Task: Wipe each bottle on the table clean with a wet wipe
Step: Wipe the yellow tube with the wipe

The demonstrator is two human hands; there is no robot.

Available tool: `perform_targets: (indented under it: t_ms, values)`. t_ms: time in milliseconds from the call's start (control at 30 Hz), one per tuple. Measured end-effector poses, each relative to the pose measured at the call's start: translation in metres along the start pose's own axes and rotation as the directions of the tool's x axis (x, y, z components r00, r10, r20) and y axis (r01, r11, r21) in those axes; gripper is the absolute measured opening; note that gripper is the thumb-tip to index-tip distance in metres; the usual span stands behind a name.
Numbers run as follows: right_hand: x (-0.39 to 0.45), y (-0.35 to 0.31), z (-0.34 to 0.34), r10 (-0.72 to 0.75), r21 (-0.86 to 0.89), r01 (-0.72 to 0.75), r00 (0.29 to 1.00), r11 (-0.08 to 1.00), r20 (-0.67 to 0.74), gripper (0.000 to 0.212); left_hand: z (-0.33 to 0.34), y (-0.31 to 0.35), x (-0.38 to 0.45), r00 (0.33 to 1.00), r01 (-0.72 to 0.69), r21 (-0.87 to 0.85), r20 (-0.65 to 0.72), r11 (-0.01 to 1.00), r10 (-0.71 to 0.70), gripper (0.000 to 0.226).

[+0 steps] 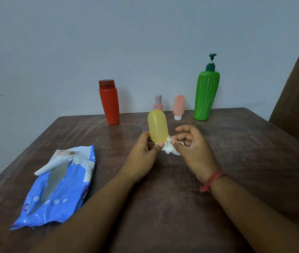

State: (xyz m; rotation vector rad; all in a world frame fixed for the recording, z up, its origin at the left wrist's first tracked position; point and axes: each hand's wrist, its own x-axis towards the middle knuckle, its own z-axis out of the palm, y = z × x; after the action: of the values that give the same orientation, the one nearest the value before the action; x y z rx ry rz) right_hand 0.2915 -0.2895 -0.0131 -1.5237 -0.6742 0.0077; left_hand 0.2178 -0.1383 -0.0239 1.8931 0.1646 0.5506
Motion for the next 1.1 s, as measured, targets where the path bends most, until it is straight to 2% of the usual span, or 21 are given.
perform_targets:
  t_ms: [133, 233, 367, 667, 767, 1000, 1100]
  values:
    - [0.000, 0.007, 0.000, 0.052, 0.002, -0.052, 0.998, 0.999, 0.040, 0.030, -0.004, -0.001, 0.002, 0.999, -0.045, 0.150, 0.001, 0.988, 0.045, 0.039]
    - [0.003, 0.012, -0.002, 0.079, -0.092, -0.074, 0.995, 0.993, 0.060, 0.032, -0.004, -0.006, 0.005, 0.998, -0.062, 0.254, 0.019, 0.965, 0.059, 0.051]
    - [0.005, 0.016, -0.002, 0.109, -0.093, -0.103, 0.992, 0.990, 0.062, 0.032, -0.002, -0.017, 0.011, 1.000, -0.022, 0.403, 0.013, 0.915, 0.018, 0.061]
    - [0.013, 0.014, -0.021, 0.126, -0.019, -0.130, 0.983, 0.991, -0.137, 0.026, -0.001, -0.026, 0.018, 1.000, 0.011, 0.501, -0.005, 0.866, -0.010, 0.093]
    - [0.013, 0.013, -0.025, 0.124, -0.019, -0.129, 0.979, 0.992, -0.163, 0.026, -0.005, -0.030, 0.025, 0.999, 0.038, 0.503, -0.031, 0.863, -0.026, 0.092]
    - [0.012, 0.012, -0.024, 0.084, 0.014, -0.083, 0.988, 0.996, -0.131, 0.027, -0.019, -0.046, 0.071, 0.974, 0.184, 0.496, -0.207, 0.849, -0.091, 0.085]
    - [0.014, 0.015, -0.023, 0.074, 0.021, -0.072, 0.990, 0.997, -0.123, 0.027, -0.021, -0.052, 0.091, 0.963, 0.211, 0.513, -0.255, 0.832, -0.087, 0.075]
